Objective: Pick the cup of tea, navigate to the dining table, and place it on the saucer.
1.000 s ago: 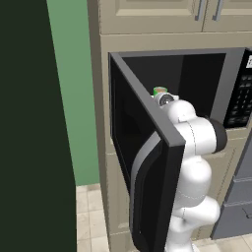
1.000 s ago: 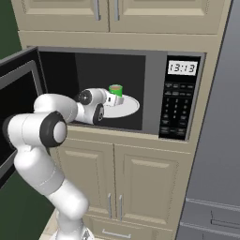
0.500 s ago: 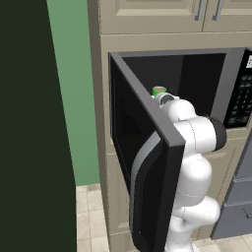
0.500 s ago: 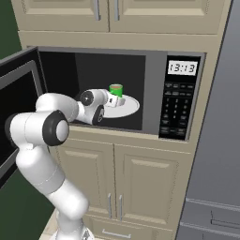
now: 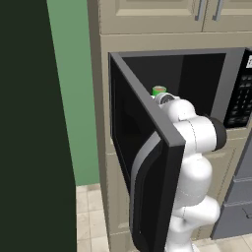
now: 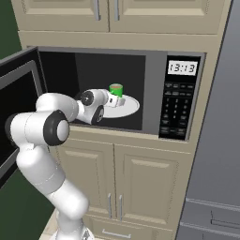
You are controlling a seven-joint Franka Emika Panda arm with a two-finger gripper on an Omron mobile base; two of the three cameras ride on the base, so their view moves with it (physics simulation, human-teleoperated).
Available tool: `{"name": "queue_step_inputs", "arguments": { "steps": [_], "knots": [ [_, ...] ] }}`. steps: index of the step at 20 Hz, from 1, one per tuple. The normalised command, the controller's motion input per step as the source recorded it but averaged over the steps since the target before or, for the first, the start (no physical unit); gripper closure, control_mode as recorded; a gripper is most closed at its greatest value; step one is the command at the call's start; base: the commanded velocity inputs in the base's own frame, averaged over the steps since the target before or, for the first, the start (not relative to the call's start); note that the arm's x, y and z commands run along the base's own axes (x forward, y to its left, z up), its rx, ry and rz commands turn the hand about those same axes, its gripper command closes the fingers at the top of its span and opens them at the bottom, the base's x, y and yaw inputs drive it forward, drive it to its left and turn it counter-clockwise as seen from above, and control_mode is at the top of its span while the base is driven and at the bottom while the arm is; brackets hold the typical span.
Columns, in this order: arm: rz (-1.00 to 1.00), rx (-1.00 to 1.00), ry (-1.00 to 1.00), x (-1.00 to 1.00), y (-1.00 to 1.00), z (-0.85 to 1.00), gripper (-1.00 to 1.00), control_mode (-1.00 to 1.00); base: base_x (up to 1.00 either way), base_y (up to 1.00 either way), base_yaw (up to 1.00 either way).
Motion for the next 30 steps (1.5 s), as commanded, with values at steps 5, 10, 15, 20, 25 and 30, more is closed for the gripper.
{"name": "queue_step_inputs", "arguments": {
  "steps": [5, 10, 15, 20, 25, 30],
  "knots": [
    [0.0, 0.0, 0.0, 0.0, 0.0, 0.0, 1.0, -1.0, 0.0, 0.0, 0.0],
    [0.0, 0.0, 0.0, 0.0, 0.0, 0.0, 1.0, -1.0, 0.0, 0.0, 0.0],
    [0.0, 0.0, 0.0, -0.03, 0.0, 0.0, 1.0, -1.0, 0.0, 0.0, 0.0],
    [0.0, 0.0, -0.01, -0.21, 0.0, 0.0, 1.0, -1.0, 0.0, 0.0, 0.0],
    [-0.01, 0.01, -0.05, -0.5, -0.01, 0.16, 1.0, -1.0, 0.0, 0.0, 0.0],
    [0.0, 0.03, -0.08, -0.51, -0.08, 0.51, 1.0, -1.0, 0.0, 0.0, 0.0]
  ]
}}
